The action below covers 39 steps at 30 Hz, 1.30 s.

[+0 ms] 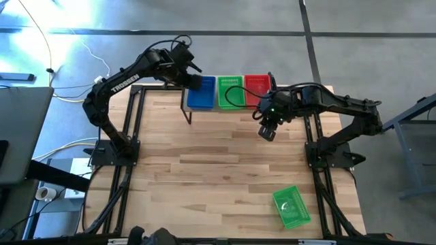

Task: Stack baskets on shelf by color
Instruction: Stack the green bin on top of the other green bins on the shelf

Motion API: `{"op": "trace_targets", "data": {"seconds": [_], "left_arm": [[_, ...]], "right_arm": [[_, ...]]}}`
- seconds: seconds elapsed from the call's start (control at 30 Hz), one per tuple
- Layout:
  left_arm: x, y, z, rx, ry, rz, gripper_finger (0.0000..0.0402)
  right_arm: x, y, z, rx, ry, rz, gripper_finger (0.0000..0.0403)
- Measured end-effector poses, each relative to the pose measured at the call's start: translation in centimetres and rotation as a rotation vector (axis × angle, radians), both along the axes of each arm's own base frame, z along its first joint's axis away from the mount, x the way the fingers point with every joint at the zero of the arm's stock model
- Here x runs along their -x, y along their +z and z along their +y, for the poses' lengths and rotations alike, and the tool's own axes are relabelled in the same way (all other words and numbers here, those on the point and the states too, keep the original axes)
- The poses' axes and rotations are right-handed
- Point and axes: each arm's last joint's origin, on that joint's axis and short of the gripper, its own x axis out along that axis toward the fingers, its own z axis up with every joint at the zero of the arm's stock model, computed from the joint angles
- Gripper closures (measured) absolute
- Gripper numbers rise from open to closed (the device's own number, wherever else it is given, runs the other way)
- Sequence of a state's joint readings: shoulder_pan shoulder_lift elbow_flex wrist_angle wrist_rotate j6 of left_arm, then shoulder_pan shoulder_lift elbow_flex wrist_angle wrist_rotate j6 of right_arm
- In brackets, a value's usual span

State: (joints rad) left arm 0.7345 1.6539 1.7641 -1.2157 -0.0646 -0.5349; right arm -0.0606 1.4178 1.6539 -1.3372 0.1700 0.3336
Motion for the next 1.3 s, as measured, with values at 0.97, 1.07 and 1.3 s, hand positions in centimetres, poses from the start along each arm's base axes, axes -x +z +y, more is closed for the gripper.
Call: {"op": "trace_targets", "data": {"seconds": [0.97,1.07,1.3], "left_arm": [[-4.5,1.6,-13.3,-0.046,-0.653,0.064,0.0319],[-4.4,2.1,-14.7,-0.058,-0.7,0.048,0.0319],[-4.9,1.9,-17.7,-0.075,-0.823,0.04,0.0319]], "right_arm": [[3.6,-0.5,12.3,-0.273,0.001,0.111,0.0272],[4.4,-0.6,13.9,-0.286,0.045,0.123,0.0272],[5.2,-1.7,18.0,-0.293,0.099,0.168,0.0272]]}}
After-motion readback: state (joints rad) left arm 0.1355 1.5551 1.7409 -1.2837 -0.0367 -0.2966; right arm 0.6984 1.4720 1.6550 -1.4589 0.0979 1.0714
